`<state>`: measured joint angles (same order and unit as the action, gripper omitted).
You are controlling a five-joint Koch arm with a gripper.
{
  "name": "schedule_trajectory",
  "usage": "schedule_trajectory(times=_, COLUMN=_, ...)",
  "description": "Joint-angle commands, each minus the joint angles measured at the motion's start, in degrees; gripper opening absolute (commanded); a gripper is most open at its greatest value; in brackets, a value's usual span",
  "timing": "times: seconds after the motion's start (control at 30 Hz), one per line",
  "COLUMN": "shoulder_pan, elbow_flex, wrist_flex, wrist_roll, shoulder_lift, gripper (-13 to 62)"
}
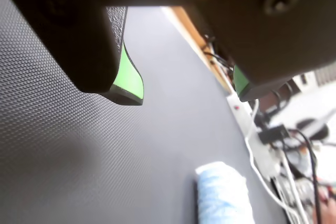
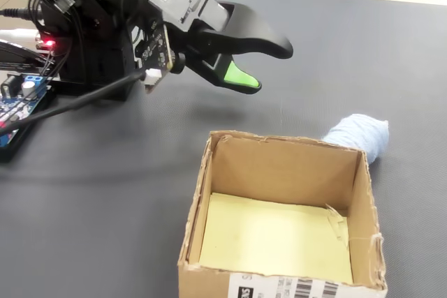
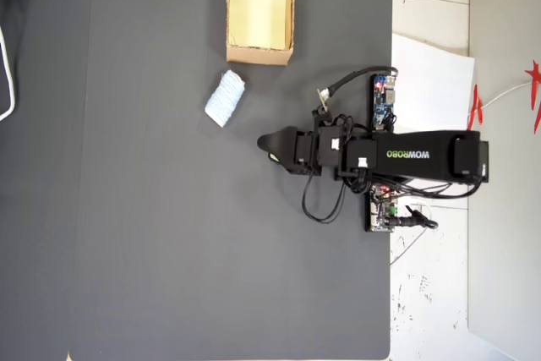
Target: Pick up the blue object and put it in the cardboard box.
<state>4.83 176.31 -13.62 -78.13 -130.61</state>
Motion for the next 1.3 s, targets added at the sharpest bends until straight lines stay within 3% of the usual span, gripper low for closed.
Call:
schedule_trajectory(times=0.0, shoulder_pan=0.53, elbow_flex=0.18, wrist_flex=-3.34, wrist_roll=2.20, shoulder_lift=-4.31, gripper=34.0)
schedule_trajectory(times=0.53, shoulder_pan=1.23, elbow_flex=-22.76, wrist_flex=23.38, wrist_roll=3.16, shoulder_lift=-0.53, gripper=33.7)
schedule_trajectory(times=0.8, shoulder_pan=1.93, elbow_flex=-37.79, wrist_flex=35.95, wrist_roll=2.11, shoulder_lift=11.43, gripper=33.0)
schedule_trajectory(times=1.27, shoulder_pan=8.88, elbow_flex=-51.77, wrist_flex=38.14, wrist_roll=-0.79, shoulder_lift=32.87, gripper=33.0)
